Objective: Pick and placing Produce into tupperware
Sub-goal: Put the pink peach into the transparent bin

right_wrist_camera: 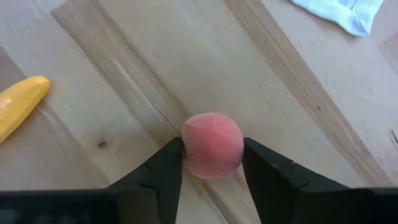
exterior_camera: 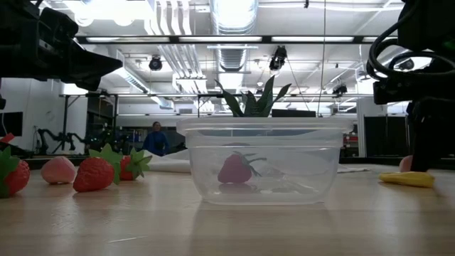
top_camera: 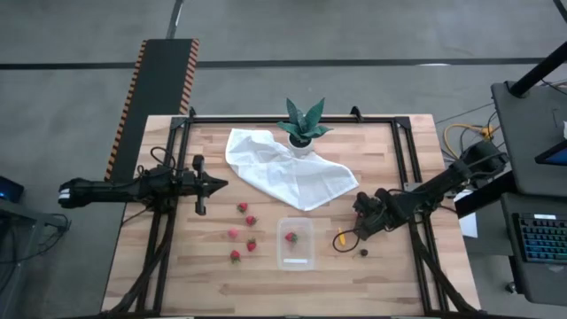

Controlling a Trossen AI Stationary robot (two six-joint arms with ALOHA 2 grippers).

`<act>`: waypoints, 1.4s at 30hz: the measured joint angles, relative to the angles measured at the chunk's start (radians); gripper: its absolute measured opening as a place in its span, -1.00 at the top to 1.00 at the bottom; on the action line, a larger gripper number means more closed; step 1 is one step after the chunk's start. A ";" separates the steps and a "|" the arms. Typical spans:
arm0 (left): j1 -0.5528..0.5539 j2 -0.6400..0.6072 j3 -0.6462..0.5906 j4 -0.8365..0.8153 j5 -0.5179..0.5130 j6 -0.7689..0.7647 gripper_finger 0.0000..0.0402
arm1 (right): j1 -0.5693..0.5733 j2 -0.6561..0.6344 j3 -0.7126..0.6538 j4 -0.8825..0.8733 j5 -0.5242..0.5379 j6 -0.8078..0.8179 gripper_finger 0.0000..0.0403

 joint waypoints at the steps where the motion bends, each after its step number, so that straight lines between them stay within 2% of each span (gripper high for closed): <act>1: 0.000 -0.001 0.000 0.000 0.000 0.000 1.00 | 0.000 -0.002 0.000 0.000 -0.003 0.000 0.31; 8: 0.000 0.000 0.000 0.000 0.000 0.000 1.00 | 0.000 -0.016 0.000 0.000 -0.023 -0.004 0.53; 19: 0.000 0.000 0.000 0.000 0.000 0.000 1.00 | -0.001 -0.066 0.046 0.004 -0.018 -0.020 0.54; 23: 0.000 -0.001 0.000 0.000 0.000 0.000 1.00 | -0.002 -0.080 0.123 0.043 0.012 -0.095 0.54; 31: 0.000 -0.001 0.000 0.001 0.000 0.000 1.00 | -0.004 -0.068 0.299 0.186 0.104 -0.372 0.55; 38: 0.000 0.000 0.000 0.000 0.000 0.000 1.00 | -0.043 0.019 0.417 0.197 0.106 -0.524 0.55; 42: 0.000 -0.002 0.000 0.000 0.000 0.000 1.00 | -0.080 0.122 0.468 0.233 0.044 -0.595 0.55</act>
